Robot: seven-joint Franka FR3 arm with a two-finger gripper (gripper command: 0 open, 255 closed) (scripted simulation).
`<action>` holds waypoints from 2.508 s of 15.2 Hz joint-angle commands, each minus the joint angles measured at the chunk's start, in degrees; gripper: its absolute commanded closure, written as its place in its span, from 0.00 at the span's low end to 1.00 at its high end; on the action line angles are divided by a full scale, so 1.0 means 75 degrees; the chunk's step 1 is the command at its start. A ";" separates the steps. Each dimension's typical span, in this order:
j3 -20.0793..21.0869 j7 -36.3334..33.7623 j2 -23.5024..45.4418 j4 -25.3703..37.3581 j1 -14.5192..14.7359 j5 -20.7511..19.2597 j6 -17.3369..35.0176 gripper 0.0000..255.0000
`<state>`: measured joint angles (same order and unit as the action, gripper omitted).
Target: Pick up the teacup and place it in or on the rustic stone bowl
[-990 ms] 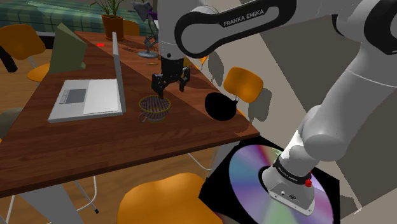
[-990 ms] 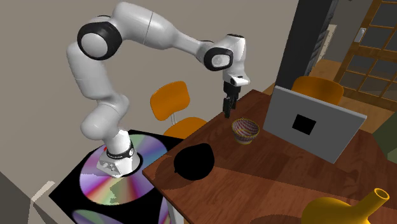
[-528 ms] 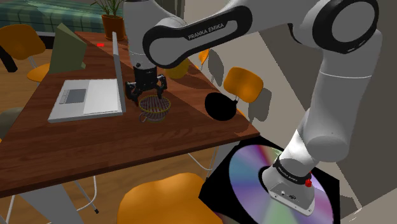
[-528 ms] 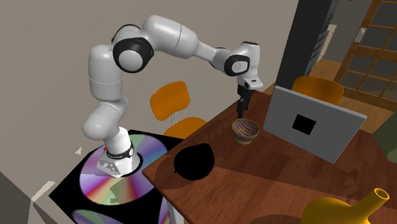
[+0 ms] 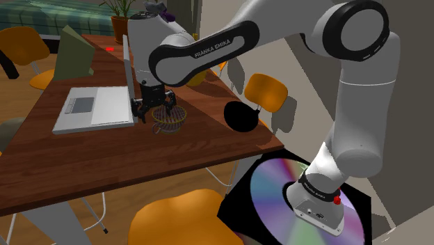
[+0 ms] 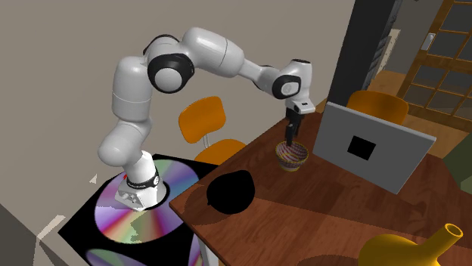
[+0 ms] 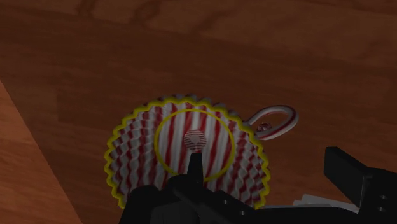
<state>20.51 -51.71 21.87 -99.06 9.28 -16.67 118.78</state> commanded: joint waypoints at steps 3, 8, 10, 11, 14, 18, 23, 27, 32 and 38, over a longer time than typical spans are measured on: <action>-0.0038 -0.0049 0.0150 -0.0071 0.0009 -0.0077 0.0213 0.00; -0.0038 -0.0049 0.0151 -0.0070 0.0009 -0.0077 0.0212 0.00; -0.0038 -0.0049 0.0150 -0.0071 0.0009 -0.0077 0.0212 1.00; -0.0038 -0.0049 0.0150 -0.0071 0.0009 -0.0077 0.0212 1.00; -0.0038 -0.0049 0.0150 -0.0071 0.0009 -0.0077 0.0212 1.00; -0.0038 -0.0049 0.0150 -0.0071 0.0009 -0.0077 0.0212 1.00; 0.0004 0.0046 -0.0017 0.0111 -0.0010 0.0024 -0.0118 1.00; 0.0039 0.0135 -0.0163 0.0322 -0.0021 0.0114 -0.0459 1.00; 0.0075 0.0239 -0.0313 0.0631 -0.0026 0.0211 -0.0899 1.00; 0.0108 0.0350 -0.0442 0.1070 -0.0018 0.0300 -0.1449 1.00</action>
<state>21.28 -49.21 18.64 -91.86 9.09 -14.51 108.79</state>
